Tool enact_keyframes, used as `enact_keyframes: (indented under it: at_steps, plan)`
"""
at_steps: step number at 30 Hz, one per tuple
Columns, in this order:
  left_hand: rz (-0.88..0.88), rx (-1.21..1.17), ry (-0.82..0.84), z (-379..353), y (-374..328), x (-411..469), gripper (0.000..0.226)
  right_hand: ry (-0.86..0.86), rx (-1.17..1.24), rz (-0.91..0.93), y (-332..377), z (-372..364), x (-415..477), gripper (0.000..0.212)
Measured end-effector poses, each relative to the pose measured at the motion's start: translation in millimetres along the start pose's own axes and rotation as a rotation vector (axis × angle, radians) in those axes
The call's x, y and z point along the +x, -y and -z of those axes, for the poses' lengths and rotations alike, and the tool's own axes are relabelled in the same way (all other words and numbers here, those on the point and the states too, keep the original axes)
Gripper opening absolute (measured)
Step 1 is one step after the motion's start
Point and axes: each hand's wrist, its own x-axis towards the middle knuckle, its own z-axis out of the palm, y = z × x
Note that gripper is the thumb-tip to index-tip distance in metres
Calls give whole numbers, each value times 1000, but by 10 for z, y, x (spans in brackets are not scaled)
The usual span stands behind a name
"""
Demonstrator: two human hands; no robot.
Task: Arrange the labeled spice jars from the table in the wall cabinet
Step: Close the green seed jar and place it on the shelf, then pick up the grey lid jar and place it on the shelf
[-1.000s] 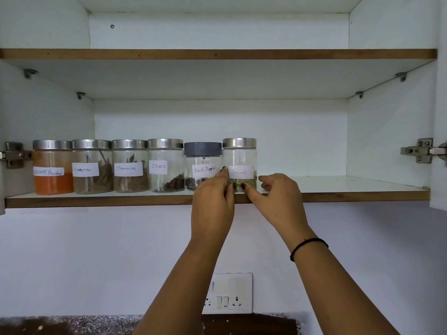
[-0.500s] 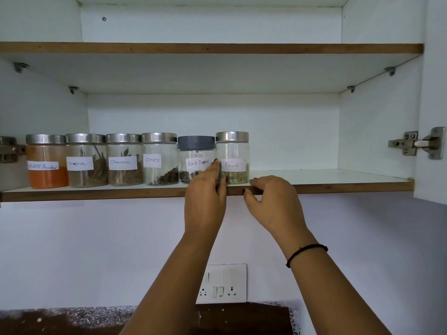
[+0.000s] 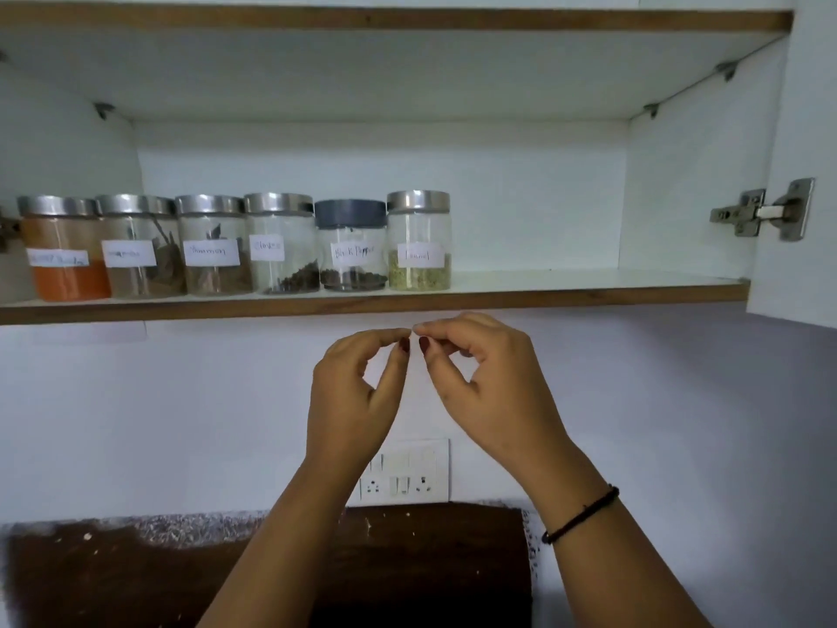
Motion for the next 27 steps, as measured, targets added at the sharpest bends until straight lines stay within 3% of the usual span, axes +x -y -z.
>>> enact_keyframes:
  at_steps: [7, 13, 27]
  plan:
    - [137, -160, 45, 90, 17, -677, 27, 6, 132, -109, -54, -47, -611, 36]
    - [248, -241, 99, 134, 83, -1258, 23, 14, 218, -129, -60, -216, -1117, 15]
    - [367, -244, 163, 242, 417, -1980, 21, 144, 260, -177, -273, -532, -1794, 14]
